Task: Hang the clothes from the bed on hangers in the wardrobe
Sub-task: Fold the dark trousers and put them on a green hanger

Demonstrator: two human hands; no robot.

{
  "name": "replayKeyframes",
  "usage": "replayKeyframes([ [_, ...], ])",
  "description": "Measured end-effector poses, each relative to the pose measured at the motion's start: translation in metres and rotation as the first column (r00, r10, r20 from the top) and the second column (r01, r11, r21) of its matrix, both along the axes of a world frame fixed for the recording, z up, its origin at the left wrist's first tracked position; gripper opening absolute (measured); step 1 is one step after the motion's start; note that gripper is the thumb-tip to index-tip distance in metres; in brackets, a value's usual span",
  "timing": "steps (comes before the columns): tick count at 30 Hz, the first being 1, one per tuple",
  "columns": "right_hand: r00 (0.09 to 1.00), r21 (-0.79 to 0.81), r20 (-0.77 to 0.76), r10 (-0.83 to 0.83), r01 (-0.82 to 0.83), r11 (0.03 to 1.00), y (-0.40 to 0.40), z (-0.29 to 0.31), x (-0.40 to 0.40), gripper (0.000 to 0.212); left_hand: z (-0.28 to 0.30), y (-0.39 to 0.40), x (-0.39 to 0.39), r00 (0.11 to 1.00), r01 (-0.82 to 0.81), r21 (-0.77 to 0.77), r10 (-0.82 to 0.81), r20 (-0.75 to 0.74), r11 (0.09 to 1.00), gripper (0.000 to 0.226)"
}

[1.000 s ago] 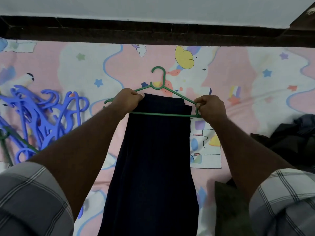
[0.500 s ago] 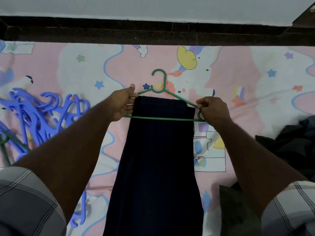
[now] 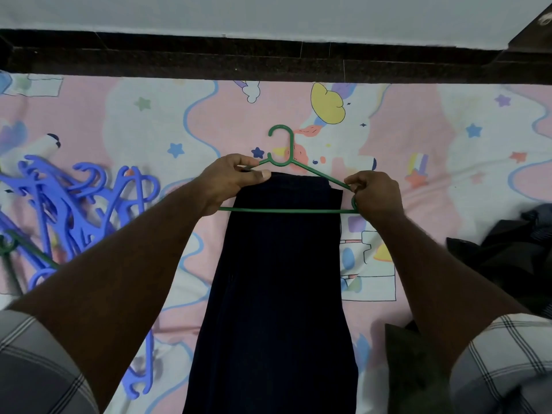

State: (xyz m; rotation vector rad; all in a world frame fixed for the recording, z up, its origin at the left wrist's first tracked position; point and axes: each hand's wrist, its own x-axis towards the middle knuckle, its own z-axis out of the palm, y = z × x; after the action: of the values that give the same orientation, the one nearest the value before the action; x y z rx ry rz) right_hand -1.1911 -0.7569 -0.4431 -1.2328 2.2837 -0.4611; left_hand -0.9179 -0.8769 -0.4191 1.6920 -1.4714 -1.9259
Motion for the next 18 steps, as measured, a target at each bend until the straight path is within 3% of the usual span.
replayKeyframes([
  [3, 0.998, -0.016, -0.055, -0.042, 0.041, 0.999, 0.002, 0.006, 0.004, 0.033, -0.001, 0.002, 0.005, 0.999, -0.049, -0.040, 0.050, 0.010, 0.998, 0.042],
  [5, 0.995, -0.129, -0.074, -0.072, 0.063, 0.990, 0.000, 0.015, 0.013, 0.030, -0.002, 0.003, 0.006, 0.996, -0.086, -0.047, 0.086, 0.004, 0.995, 0.033],
  [7, 0.994, -0.143, 0.016, -0.111, 0.112, 0.983, -0.003, 0.022, 0.024, 0.026, -0.003, 0.005, 0.006, 0.989, -0.148, -0.011, 0.148, -0.014, 0.989, 0.023],
  [9, 0.971, -0.004, 0.174, -0.166, 0.169, 0.986, -0.005, 0.023, 0.029, 0.022, -0.001, 0.006, 0.008, 0.964, -0.252, 0.113, 0.260, -0.057, 0.961, 0.026],
  [12, 0.889, 0.147, 0.360, -0.282, 0.245, 0.958, -0.010, -0.008, 0.013, 0.020, 0.003, 0.005, 0.015, 0.919, -0.342, 0.277, 0.381, -0.101, 0.898, 0.047],
  [15, 0.813, 0.179, 0.495, -0.307, 0.251, 0.951, -0.014, -0.013, 0.009, 0.022, 0.004, 0.005, 0.017, 0.905, -0.374, 0.304, 0.417, -0.089, 0.876, 0.061],
  [18, 0.595, 0.209, 0.694, -0.406, 0.373, 0.904, -0.013, 0.021, 0.031, 0.015, 0.003, 0.009, 0.014, 0.895, -0.400, 0.301, 0.439, -0.075, 0.866, 0.064],
])
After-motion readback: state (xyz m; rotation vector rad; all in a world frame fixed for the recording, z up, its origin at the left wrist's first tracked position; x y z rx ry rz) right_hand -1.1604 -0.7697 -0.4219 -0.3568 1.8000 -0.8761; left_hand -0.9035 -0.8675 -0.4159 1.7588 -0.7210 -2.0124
